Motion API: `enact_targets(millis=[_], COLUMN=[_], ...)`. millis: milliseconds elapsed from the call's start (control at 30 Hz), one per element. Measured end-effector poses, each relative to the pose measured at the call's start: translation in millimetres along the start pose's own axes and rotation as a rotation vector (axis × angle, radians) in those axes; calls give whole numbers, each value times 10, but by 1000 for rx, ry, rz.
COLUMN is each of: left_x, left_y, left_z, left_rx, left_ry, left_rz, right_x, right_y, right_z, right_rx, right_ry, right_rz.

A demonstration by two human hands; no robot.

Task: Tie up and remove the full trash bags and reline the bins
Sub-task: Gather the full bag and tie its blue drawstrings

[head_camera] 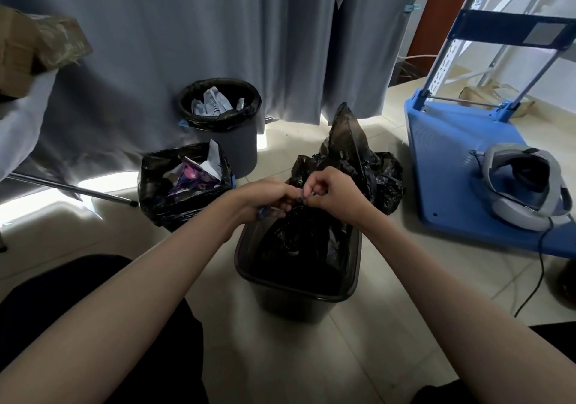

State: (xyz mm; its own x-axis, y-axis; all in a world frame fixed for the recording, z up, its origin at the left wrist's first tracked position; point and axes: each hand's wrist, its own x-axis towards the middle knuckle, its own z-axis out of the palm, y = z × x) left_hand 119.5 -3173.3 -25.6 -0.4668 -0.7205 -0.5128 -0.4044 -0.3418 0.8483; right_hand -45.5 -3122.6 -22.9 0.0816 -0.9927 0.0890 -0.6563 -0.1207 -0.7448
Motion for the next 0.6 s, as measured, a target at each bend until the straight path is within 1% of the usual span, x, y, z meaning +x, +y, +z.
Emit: enact_targets(millis=[167, 333, 400, 467, 533, 600], left_x=[6, -13, -43, -63, -65, -61], left_y=[-18, -13, 0, 3, -7, -18], left_z=[-57, -52, -55, -73, -81, -72], left_rx=[-57, -53, -48, -5, 104, 257], left_ry=[-44, -33, -33, -8, 92, 227], left_rz=[-77, -72, -33, 43, 150, 264], right_x=[-50, -83, -98, -92, -81, -71], right_y=[-32, -34, -43, -53, -69, -87], right_z=[9, 111, 125, 102, 49, -21], right_rx=[-49, -140, -159, -116, -55, -18], right_ry=[54, 133, 140, 133, 116, 70], right_rz=[4, 40, 61, 85, 126, 169])
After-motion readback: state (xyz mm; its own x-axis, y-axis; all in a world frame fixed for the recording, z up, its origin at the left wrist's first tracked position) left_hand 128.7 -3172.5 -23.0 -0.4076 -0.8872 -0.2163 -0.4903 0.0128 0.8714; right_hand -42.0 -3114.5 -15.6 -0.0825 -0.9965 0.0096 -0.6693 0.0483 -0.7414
